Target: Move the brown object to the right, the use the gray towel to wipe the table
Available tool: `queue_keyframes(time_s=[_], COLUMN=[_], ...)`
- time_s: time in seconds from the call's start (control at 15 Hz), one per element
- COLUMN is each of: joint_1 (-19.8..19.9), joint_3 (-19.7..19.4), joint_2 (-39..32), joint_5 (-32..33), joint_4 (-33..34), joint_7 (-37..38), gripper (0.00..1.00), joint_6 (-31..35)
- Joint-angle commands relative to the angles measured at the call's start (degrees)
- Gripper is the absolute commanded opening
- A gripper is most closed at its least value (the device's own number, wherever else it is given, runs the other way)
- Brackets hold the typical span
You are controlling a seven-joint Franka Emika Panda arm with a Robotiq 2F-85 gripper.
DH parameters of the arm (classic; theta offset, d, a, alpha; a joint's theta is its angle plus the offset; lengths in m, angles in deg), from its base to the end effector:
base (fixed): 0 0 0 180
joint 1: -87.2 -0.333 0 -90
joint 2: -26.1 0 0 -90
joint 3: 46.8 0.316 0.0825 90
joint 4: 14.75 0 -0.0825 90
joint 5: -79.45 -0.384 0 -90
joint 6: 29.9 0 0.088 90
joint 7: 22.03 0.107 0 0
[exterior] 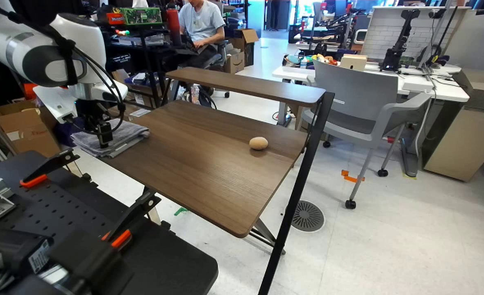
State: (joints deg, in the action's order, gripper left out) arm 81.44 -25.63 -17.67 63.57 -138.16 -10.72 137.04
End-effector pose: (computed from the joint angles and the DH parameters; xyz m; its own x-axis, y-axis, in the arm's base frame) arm 0.4828 0.2451 0.0632 0.9910 -0.0818 -0.1057 -0.1096 -0.9498 -0.2930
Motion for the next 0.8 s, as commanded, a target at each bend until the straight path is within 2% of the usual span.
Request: queue_keyframes(time_s=[0.0, 0.07, 0.73], joint_1=[1.09, 0.33, 0.37], joint_3=[0.99, 0.26, 0.28], joint_2=[2.54, 0.56, 0.53], joint_5=[-1.32, -0.95, -1.26], joint_4=[-2.53, -0.28, 0.57], joint_7=[-1.43, -1.05, -0.8], gripper=[1.0, 1.0, 1.0], joint_6=[1.33, -0.16, 0.52])
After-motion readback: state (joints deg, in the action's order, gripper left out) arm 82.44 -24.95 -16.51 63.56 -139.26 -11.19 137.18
